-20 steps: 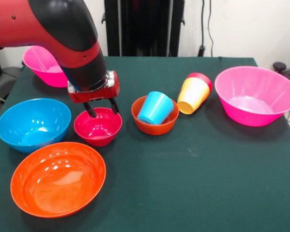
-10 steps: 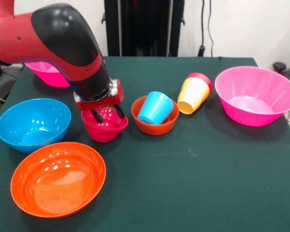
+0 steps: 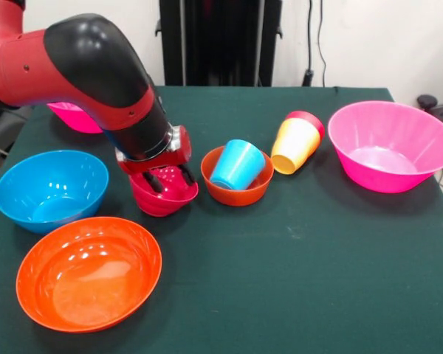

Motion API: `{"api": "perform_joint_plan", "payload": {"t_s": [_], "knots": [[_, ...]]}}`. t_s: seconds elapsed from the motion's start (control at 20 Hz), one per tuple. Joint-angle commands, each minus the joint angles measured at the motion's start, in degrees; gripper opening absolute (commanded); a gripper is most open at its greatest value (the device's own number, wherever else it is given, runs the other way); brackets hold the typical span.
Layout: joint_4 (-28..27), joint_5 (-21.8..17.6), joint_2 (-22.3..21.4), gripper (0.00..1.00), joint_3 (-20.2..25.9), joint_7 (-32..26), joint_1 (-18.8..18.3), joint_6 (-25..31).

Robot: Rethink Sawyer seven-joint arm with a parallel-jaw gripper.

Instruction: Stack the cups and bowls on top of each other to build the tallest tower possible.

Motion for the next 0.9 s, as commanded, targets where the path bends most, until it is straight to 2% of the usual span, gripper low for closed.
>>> {"api": "perform_joint_plan", "payload": {"t_s": [0.05,0.3,0.65,0.9], "knots": [[-0.34,-2.29,3.83,1.0,2.11,-10.32,0.32,-2.17],[1.05,-1.78,2.67,1.0,2.76,-10.12,-0.04,-1.41],[6.11,2.59,-0.74,1.0,7.88,-11.92,-3.06,2.54],[7.56,5.16,0.92,1.0,12.41,-14.68,-6.02,4.61]]}}
